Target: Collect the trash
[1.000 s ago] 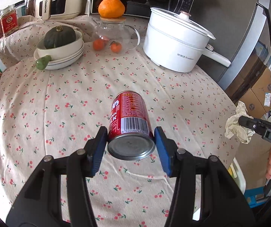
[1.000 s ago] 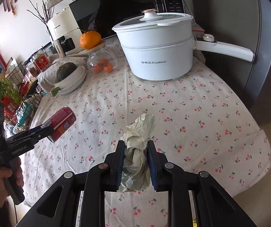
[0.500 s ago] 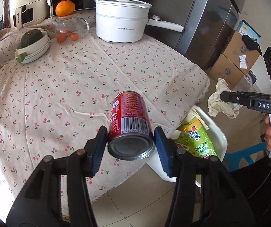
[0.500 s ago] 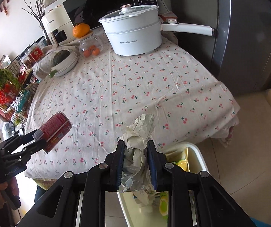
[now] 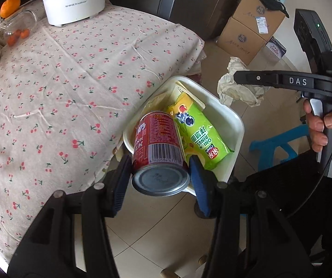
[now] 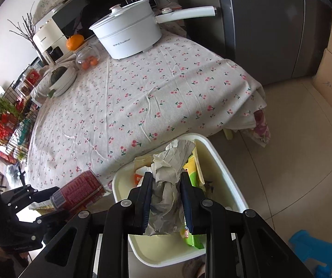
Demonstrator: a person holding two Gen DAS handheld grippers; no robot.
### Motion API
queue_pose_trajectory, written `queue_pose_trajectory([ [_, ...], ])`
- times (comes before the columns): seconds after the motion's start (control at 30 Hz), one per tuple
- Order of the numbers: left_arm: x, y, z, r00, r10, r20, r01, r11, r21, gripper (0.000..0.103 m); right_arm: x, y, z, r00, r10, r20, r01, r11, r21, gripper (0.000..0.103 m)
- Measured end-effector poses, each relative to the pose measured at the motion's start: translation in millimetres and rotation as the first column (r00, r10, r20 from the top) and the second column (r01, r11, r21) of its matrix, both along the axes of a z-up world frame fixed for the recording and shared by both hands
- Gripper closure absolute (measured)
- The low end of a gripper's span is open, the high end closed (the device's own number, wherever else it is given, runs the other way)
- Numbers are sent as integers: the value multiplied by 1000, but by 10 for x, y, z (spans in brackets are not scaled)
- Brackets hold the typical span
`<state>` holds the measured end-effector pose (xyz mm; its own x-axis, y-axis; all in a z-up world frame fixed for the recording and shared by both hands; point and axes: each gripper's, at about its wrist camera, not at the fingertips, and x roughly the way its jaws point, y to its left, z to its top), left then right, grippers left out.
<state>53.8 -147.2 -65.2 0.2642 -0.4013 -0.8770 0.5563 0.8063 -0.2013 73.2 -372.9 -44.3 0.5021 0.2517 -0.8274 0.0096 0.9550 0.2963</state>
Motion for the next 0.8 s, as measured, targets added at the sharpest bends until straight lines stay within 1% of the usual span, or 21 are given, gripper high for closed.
queue_pose_trajectory([
  [0.13,-9,-298,-221,999,-33,-39,34,999,25,50,-34,-125,-36,1000,-25,-3,25,1000,-13,78],
  [0.27,57,-492,-411,997,-26,-66,30,998,51,50,-38,-188,-63,999,-41,-7,41,999,-34,78],
  [0.43,135,-571,-570,996,-10,-87,15,998,63,50,-33,-177,-84,1000,-26,-13,25,999,-38,78],
  [0.5,151,-567,-602,996,-5,-91,10,998,56,50,-24,-178,-106,999,-26,-23,25,999,-38,78],
  [0.63,164,-523,-601,995,-2,-102,4,1000,18,50,-17,-180,-122,999,-30,-31,29,999,-41,78],
  [0.67,163,-499,-591,994,2,-106,0,1000,14,45,-17,-179,-127,999,-31,-33,29,999,-41,78],
  [0.7,148,-469,-570,995,9,-102,-7,1000,16,38,-20,-178,-132,999,-33,-36,31,999,-41,77],
  [0.77,90,-390,-503,997,27,-77,-26,1000,11,30,-20,-173,-150,999,-32,-43,30,999,-43,77],
  [0.8,60,-338,-473,997,38,-64,-38,999,0,27,-18,-164,-157,998,-31,-46,28,999,-45,77],
])
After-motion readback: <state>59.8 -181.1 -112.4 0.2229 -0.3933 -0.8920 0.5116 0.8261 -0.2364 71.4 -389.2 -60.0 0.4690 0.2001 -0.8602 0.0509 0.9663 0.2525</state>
